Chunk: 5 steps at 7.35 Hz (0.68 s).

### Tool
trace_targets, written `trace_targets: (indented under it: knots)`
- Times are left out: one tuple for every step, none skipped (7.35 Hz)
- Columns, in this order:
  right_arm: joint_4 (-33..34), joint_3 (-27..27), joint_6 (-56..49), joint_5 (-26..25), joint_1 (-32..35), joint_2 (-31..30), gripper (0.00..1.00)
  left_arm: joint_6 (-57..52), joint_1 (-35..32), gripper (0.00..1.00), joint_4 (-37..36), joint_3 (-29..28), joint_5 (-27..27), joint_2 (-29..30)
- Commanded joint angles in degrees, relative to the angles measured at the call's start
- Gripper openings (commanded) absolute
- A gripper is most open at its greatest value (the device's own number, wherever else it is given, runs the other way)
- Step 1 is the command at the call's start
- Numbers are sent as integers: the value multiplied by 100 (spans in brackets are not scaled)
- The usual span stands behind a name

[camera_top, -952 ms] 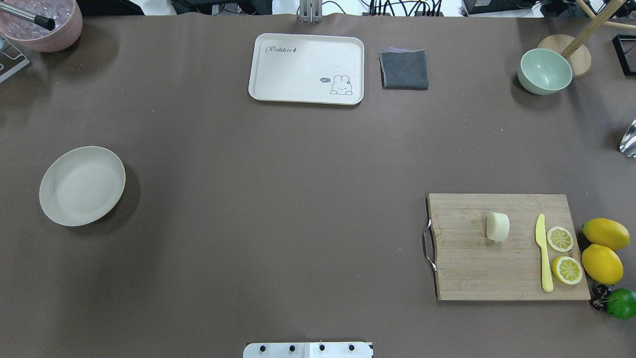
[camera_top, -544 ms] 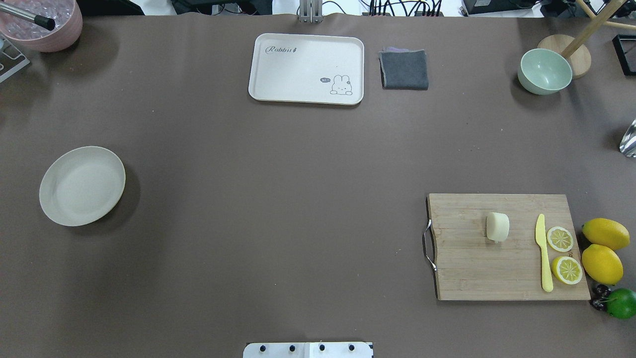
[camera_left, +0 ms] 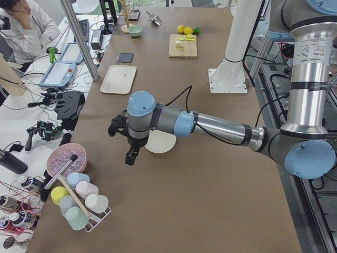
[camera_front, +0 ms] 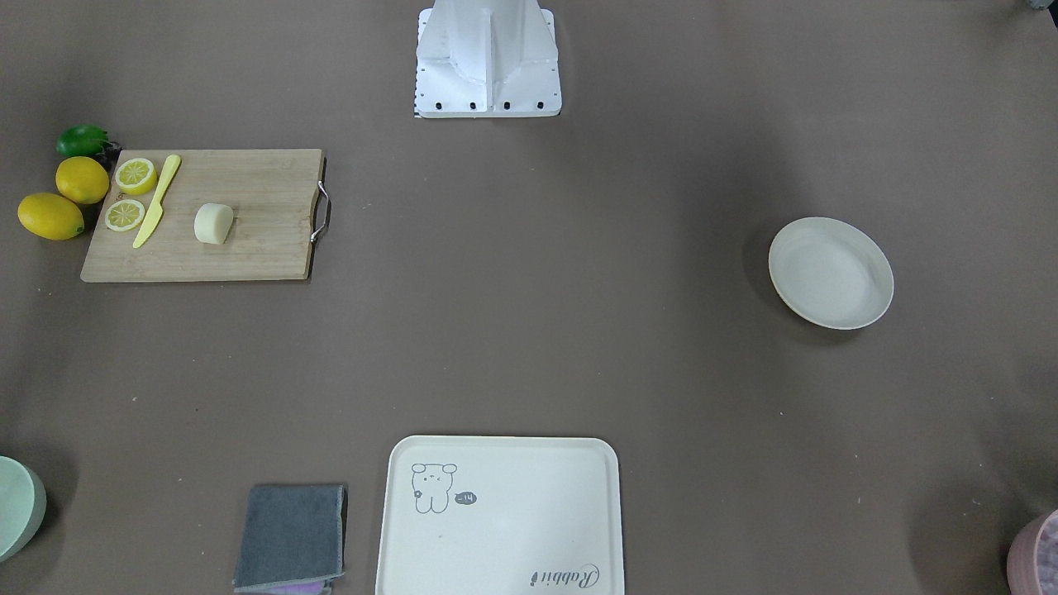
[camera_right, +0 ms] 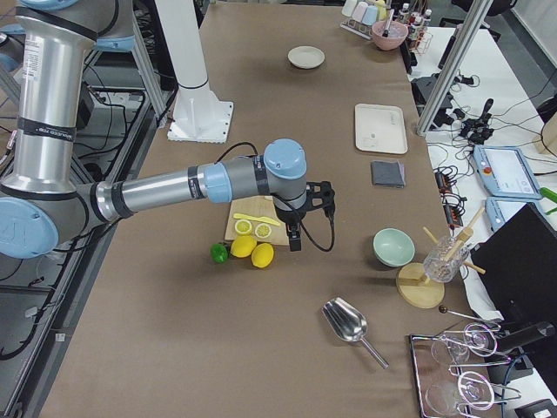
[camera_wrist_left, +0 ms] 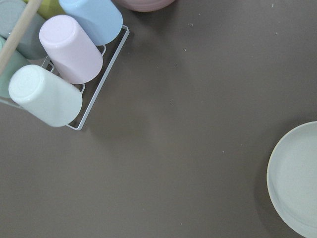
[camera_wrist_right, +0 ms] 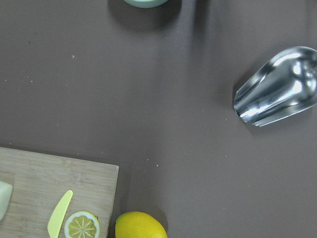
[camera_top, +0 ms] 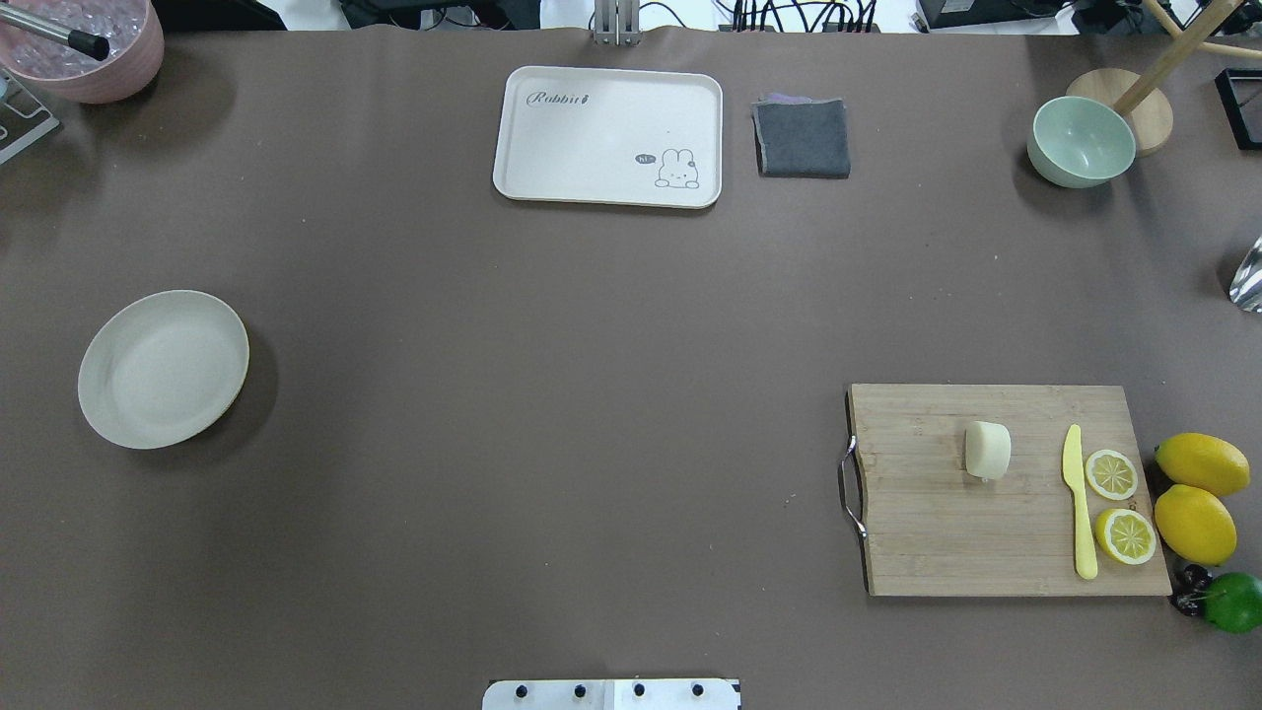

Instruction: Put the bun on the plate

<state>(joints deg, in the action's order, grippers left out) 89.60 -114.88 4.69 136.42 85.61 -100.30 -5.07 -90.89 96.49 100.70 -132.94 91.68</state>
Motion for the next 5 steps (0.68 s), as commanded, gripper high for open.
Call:
trace_targets:
  knots:
    - [-189,150,14,-27,-35,474,100,366,27,98,300,-253,-248,87]
    - [-163,159,144,-28,-235,502,100,392,245,98,387,-244,-642,104]
    - [-215,150,894,-63,-577,503,100,532,490,98,571,-357,-628,95]
    - [-502,142,1537,-367,-1094,511,100,585,919,98,721,-515,-619,113]
    - [-897,185,2144,-614,-1482,503,100,864,1176,98,774,-630,-602,148]
